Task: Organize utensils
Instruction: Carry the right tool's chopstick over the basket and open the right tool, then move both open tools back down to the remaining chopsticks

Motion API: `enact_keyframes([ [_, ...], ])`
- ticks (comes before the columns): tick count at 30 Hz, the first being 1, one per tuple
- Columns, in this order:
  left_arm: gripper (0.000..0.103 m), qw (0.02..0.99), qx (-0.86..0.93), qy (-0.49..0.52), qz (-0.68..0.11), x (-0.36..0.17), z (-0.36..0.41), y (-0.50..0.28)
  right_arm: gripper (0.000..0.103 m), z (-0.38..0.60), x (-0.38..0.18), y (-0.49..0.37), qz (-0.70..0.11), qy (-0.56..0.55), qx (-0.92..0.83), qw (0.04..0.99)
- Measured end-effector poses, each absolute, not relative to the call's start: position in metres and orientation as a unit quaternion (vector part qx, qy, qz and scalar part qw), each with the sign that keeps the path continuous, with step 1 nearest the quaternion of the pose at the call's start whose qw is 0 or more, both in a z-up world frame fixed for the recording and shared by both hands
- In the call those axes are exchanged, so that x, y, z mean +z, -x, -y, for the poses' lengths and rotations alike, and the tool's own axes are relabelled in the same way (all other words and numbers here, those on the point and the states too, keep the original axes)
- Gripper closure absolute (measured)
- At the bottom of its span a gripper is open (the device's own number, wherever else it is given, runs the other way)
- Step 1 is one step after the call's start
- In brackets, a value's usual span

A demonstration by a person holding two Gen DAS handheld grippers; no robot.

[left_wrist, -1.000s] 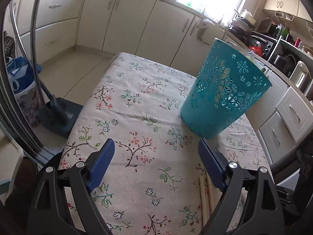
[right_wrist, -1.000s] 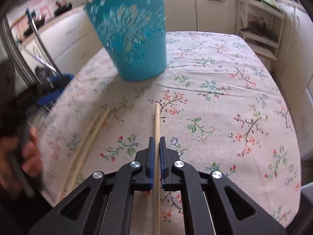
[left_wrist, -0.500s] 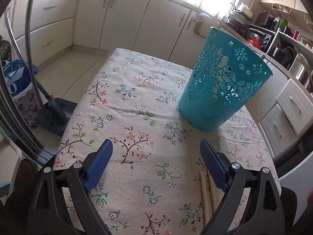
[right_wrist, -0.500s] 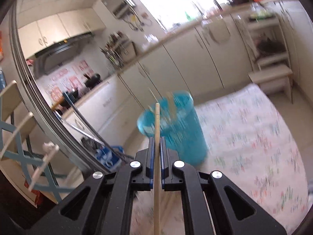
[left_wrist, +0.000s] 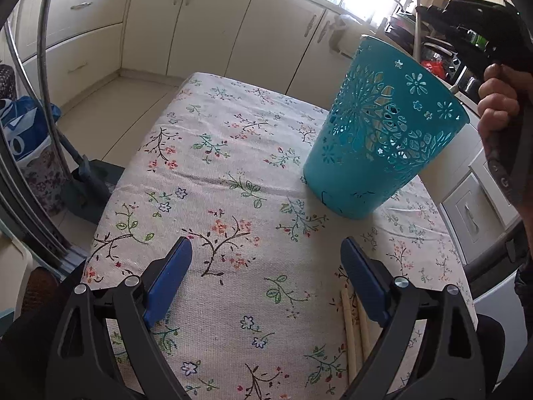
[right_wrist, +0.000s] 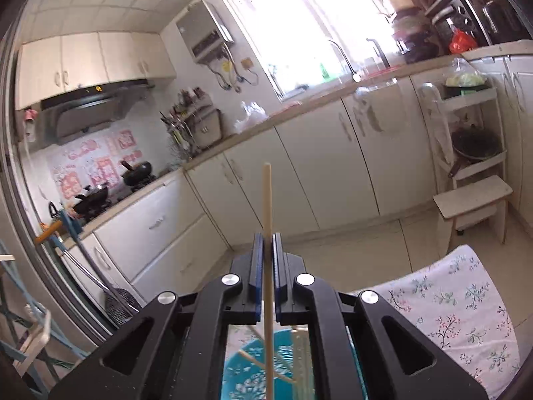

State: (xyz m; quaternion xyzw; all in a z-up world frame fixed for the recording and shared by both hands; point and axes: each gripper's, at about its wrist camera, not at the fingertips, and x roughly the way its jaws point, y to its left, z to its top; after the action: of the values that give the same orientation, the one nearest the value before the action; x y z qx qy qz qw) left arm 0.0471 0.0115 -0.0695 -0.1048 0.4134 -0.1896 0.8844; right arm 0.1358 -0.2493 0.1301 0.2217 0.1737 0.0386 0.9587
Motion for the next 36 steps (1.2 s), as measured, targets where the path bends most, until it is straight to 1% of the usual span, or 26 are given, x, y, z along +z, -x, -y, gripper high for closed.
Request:
enact_keyframes([
  [9,0.016,0.881,-0.187,0.116,-0.418,-0.072,-0.015,-0.050,0.096,0.241,0.093,-0.127,-0.239,-0.186,0.057,0.951],
  [11,0.016,0.882,-0.184,0.115,-0.417,-0.072,-0.015,-0.049,0.092,0.235,0.089,-0.119,-0.250,-0.174,0.065,0.950],
  [12,0.016,0.883,-0.183,0.115,-0.416,-0.072,-0.015,-0.048,0.085,0.232,0.089,-0.113,-0.250,-0.170,0.067,0.951],
  [13,0.016,0.884,-0.182,0.114,-0.415,-0.072,-0.015,-0.048,0.083,0.231,0.091,-0.105,-0.246,-0.168,0.067,0.952],
  [17,0.016,0.891,-0.176,0.103,-0.405,-0.069,-0.013,-0.045,0.082,0.237,0.102,-0.056,-0.210,-0.178,0.056,0.960],
  [19,0.016,0.895,-0.174,0.094,-0.400,-0.067,-0.011,-0.042,0.076,0.239,0.104,-0.027,-0.199,-0.187,0.049,0.961],
  [20,0.016,0.896,-0.174,0.089,-0.398,-0.067,-0.009,-0.041,0.075,0.239,0.100,-0.011,-0.204,-0.189,0.044,0.960],
  [21,0.016,0.897,-0.173,0.086,-0.397,-0.066,-0.008,-0.041,0.075,0.236,0.094,0.003,-0.216,-0.187,0.041,0.957],
  [24,0.016,0.901,-0.170,0.079,-0.391,-0.065,-0.006,-0.039,0.074,0.217,0.057,0.040,-0.285,-0.166,0.041,0.943],
  [28,0.016,0.905,-0.167,0.073,-0.383,-0.063,-0.006,-0.036,0.074,0.192,-0.002,0.071,-0.373,-0.158,0.043,0.913],
  [31,0.015,0.907,-0.165,0.071,-0.381,-0.062,-0.006,-0.035,0.074,0.178,-0.023,0.076,-0.408,-0.161,0.049,0.897],
  [33,0.015,0.907,-0.163,0.071,-0.383,-0.063,-0.006,-0.035,0.074,0.169,-0.027,0.074,-0.416,-0.148,0.053,0.896],
  [36,0.014,0.906,-0.161,0.072,-0.384,-0.063,-0.007,-0.035,0.070,0.154,-0.029,0.069,-0.429,-0.120,0.060,0.893],
])
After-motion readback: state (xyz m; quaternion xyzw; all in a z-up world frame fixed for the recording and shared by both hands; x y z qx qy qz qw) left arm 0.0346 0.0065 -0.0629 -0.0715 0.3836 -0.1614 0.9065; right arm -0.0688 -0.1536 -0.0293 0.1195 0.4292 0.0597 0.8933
